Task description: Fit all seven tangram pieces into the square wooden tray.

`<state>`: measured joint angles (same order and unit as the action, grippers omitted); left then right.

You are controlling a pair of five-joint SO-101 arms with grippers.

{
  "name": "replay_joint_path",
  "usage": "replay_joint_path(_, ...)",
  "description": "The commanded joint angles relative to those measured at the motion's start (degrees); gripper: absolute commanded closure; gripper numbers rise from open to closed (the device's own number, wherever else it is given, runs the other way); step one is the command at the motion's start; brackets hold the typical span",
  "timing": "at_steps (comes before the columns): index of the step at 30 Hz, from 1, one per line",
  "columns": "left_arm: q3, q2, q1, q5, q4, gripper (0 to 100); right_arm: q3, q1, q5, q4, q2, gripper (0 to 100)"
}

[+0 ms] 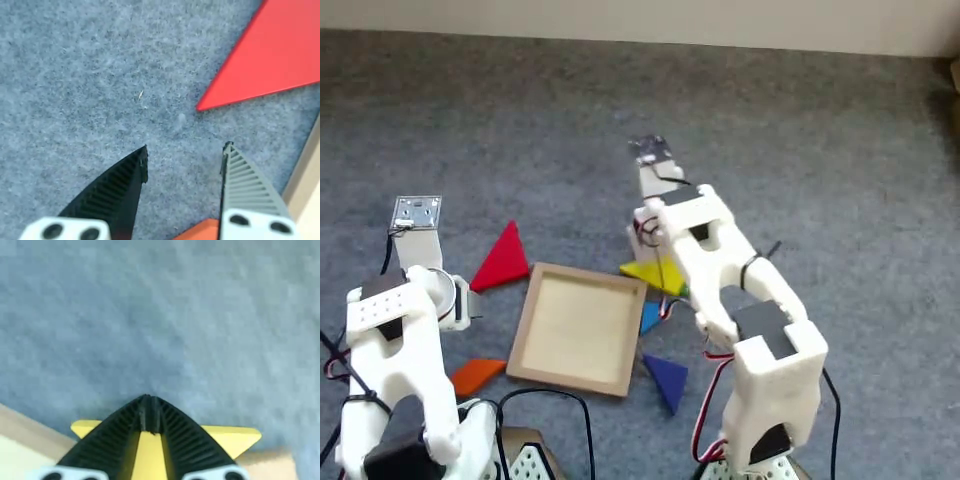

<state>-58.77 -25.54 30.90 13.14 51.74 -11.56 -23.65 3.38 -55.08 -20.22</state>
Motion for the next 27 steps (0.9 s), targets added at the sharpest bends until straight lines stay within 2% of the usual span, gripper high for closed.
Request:
replay_joint_path(1, 0.13, -1.01, 0.22, -0.26, -0.70, 77, -0.22, 4.88, 9.05, -7.96, 0.84, 99.0)
replay_joint_path(4, 0.13, -1.01, 0.22, -0.26, -0.70, 77, -0.31, 8.40, 16.97, -11.91, 0.84, 99.1)
replay_joint_path(12, 0.13, -1.01, 0.22, -0.26, -0.70, 77, -0.66, 16.75, 19.34, -14.11, 7.34, 99.3)
replay_joint_path(15, 0.13, -1.01, 0.22, -0.26, -0.70, 77, -3.47, 17.36, 21.54, -14.37, 15.87, 99.3)
replay_joint_path(22, 0.13, -1.01, 0.22, -0.26, -0.70, 77, -14.37, 17.19, 21.45, -14.29, 34.77, 98.8)
replay_joint_path(24, 0.13, -1.01, 0.22, -0.26, -0.70, 77, -17.45, 16.75, 21.36, -14.55, 38.64, 96.0)
replay_joint_path(27, 0.13, -1.01, 0.22, -0.26, -0.70, 77, -23.25, 16.31, 21.36, -14.55, 43.91, 86.5)
